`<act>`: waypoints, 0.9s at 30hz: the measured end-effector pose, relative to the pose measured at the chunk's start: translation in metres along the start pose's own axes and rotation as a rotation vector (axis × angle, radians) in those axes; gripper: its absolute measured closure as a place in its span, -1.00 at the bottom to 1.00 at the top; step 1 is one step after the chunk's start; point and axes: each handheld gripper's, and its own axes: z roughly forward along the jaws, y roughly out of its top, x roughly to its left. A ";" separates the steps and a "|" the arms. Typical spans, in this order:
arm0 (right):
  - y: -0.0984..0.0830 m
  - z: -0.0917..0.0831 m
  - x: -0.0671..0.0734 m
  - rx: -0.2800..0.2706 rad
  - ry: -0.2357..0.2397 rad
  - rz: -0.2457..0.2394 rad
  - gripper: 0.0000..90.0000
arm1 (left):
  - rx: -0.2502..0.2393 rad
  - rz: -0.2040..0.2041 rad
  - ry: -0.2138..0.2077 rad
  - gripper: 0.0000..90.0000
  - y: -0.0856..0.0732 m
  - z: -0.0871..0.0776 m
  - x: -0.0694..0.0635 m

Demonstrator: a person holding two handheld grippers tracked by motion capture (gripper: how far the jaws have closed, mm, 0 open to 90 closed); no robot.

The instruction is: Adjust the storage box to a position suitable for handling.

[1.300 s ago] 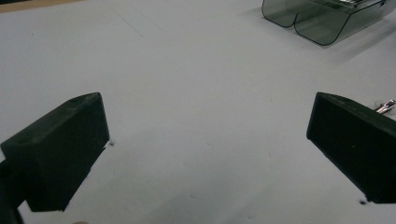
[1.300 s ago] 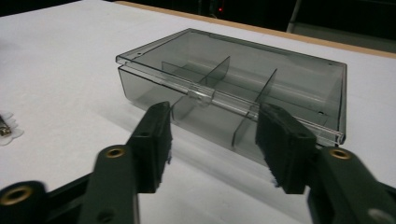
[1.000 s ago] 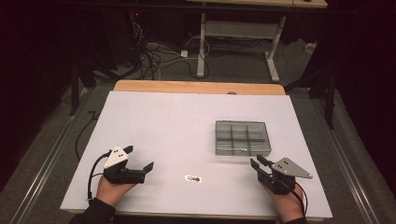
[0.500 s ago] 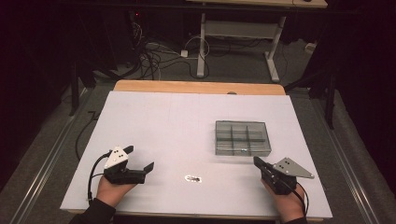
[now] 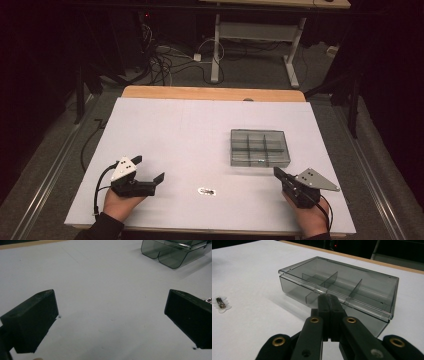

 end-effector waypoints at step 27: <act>0.008 -0.008 -0.020 0.010 -0.069 0.018 1.00 | 0.023 0.010 -0.021 -1.00 0.000 0.005 -0.003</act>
